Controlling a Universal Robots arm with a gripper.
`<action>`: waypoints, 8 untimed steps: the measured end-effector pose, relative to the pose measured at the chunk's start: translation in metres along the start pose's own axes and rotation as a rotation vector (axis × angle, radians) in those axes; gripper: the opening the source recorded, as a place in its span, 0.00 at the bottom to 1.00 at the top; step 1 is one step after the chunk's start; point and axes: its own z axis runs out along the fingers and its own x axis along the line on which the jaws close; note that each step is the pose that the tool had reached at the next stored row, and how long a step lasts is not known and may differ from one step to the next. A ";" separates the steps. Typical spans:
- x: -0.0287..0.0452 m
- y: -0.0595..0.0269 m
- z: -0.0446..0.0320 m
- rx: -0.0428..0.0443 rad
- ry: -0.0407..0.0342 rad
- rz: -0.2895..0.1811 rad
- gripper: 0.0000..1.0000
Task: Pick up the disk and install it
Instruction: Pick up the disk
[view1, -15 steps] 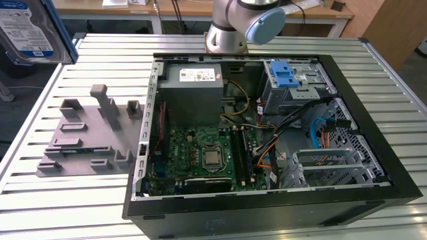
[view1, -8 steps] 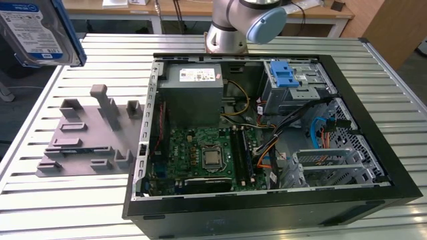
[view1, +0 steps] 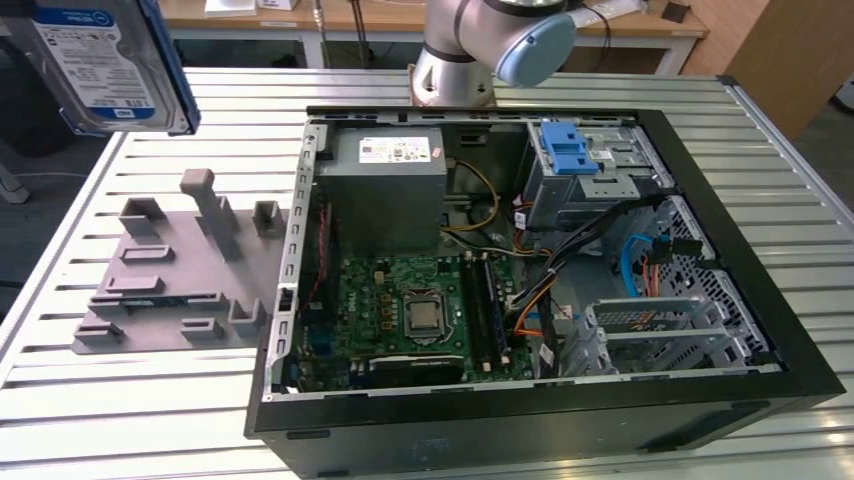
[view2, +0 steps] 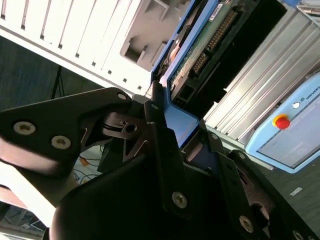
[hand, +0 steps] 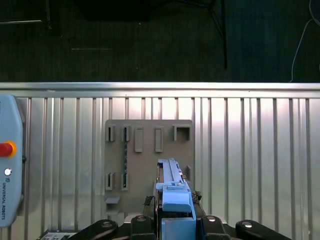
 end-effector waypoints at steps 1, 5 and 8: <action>0.0001 -0.0049 -0.0001 0.0000 -0.0004 0.000 0.36; -0.0001 -0.0229 -0.0001 0.0001 -0.0007 0.000 0.36; -0.0002 -0.0367 0.0001 0.0000 -0.0007 0.000 0.36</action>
